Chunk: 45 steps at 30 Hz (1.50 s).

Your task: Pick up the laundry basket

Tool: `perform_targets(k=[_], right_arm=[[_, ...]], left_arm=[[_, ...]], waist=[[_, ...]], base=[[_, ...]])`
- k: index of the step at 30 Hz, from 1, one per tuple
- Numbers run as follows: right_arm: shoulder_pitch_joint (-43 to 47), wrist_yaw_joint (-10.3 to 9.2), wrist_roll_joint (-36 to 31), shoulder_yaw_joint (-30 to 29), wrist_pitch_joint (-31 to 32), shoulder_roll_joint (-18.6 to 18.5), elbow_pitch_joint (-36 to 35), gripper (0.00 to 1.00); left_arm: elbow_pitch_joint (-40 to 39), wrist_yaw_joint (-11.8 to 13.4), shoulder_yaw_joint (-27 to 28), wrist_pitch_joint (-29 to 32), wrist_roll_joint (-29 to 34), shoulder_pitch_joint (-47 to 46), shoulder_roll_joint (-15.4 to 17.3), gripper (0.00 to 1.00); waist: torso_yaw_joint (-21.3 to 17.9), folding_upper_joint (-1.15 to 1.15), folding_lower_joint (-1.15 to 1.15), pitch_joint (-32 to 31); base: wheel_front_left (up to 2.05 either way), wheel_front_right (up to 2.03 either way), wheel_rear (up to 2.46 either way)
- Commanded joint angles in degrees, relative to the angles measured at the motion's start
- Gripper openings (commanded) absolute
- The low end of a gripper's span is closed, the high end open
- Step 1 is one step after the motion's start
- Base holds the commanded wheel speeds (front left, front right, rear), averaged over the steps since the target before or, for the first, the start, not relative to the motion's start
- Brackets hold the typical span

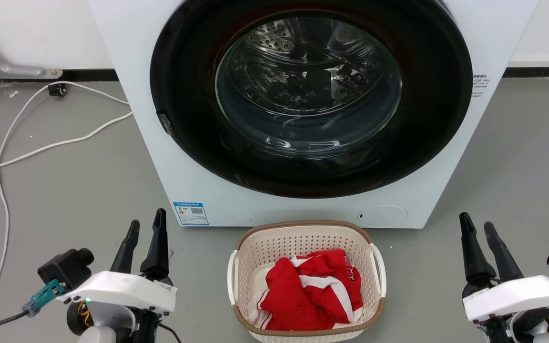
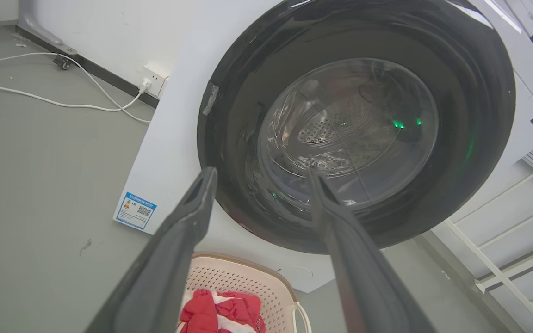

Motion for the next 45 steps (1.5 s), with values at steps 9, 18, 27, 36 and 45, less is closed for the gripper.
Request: perform_targets(k=[9, 18, 27, 36, 45], right_arm=[[0.86, 0.0, -9.23, -0.08, -0.03, 0.13, -2.13, 1.0], [1.57, 0.0, -16.45, 0.01, 0.04, 0.2, -2.62, 1.0], [1.92, 0.0, -22.23, -0.05, -0.42, 0.26, -2.69, 1.0], [2.26, 0.0, -26.49, -0.08, -1.01, 0.32, -2.66, 1.0], [2.75, 0.0, -31.38, 0.12, -1.55, 0.37, -2.78, 1.0]], left_arm=[[0.08, 1.49, -2.02, -1.92, 7.73, -1.85, 1.77, 1.0], [0.97, 2.42, -3.28, -3.33, 13.03, -2.25, 2.28, 1.0], [1.66, 2.95, -4.32, -4.62, 17.6, -2.56, 2.5, 1.0], [1.85, 3.43, -5.16, -5.67, 21.55, -2.33, 2.5, 1.0], [2.15, 4.06, -5.74, -6.76, 25.8, -1.88, 2.58, 1.0]], waist=[[-0.04, 0.0, 0.0, 0.07], [-0.05, 0.0, 0.0, 0.0], [0.03, 0.0, 0.0, -0.01], [0.15, 0.0, 0.0, -0.19], [0.32, 0.0, -0.01, -0.49]], base=[[0.0, 0.0, 0.0], [0.0, 0.0, 0.0], [0.0, 0.0, 0.0], [0.0, 0.0, 0.0], [0.0, 0.0, 0.0]])
